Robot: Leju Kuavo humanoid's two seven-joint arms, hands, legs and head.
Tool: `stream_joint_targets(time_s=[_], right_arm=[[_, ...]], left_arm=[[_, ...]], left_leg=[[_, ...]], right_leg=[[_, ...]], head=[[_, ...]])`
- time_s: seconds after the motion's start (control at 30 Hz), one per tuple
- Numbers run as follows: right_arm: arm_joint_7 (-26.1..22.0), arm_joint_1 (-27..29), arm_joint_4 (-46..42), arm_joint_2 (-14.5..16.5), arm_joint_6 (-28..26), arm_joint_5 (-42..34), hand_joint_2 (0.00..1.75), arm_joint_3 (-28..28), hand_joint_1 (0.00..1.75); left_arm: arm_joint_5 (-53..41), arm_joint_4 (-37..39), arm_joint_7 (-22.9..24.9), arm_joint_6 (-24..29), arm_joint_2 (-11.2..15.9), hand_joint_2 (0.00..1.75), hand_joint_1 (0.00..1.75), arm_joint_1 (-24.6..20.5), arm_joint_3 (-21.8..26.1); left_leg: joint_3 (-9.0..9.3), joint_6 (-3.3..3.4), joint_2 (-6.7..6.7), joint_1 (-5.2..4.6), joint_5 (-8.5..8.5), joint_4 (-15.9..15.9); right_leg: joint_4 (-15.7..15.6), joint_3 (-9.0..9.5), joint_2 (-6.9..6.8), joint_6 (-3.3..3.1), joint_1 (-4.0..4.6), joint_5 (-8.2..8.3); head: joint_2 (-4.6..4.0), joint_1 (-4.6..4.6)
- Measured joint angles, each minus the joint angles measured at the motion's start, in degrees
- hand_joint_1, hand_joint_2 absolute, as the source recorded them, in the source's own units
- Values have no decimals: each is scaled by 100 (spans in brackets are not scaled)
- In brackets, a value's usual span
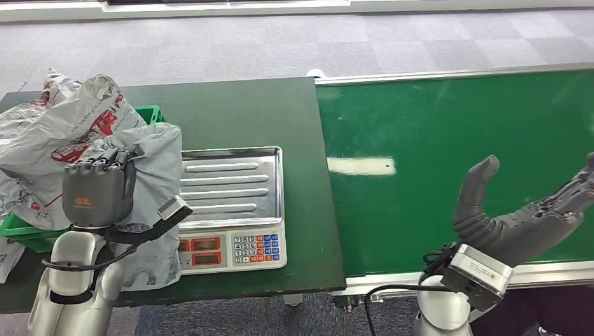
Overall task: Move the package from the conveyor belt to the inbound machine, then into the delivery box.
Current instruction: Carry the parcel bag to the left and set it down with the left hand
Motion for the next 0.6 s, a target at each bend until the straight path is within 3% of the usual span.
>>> stream_joint_targets(time_s=[0.1, 0.17, 0.27, 0.43, 0.6], right_arm=[[-6, -2, 1, 1, 0, 10, 175, 0, 0], [-8, -7, 6, 2, 0, 11, 175, 5, 0], [-8, -28, 60, 5, 2, -1, 175, 44, 0], [-8, -78, 248, 9, 15, -14, 175, 163, 0], [-8, -94, 322, 9, 16, -22, 175, 210, 0]], left_arm=[[772, -285, -203, 1024, -80, 175, 175, -80, 62], [1118, -477, -363, 1312, -148, 175, 175, -219, 102], [1060, -546, -369, 1346, -283, 175, 175, -707, 102], [217, 72, 125, 1223, -527, 175, 175, -1921, -19], [155, 452, 189, 1255, -637, 175, 175, -2315, -73]], left_leg=[[0, 1, -1, -1, -1, 1], [-3, 1, -14, -1, 0, 3], [-8, 3, -36, -1, 5, 5], [-5, 4, -54, -1, 18, 6], [4, 4, -49, -1, 19, 6]], right_leg=[[0, -2, 0, 0, 0, 0], [0, -2, -11, 1, 1, -1], [-1, 2, -34, 1, 2, -1], [-1, 23, -58, 5, -2, 5], [0, 22, -50, 6, -1, 8]], head=[[0, -1], [0, -1], [0, 0], [0, 1], [0, -1]])
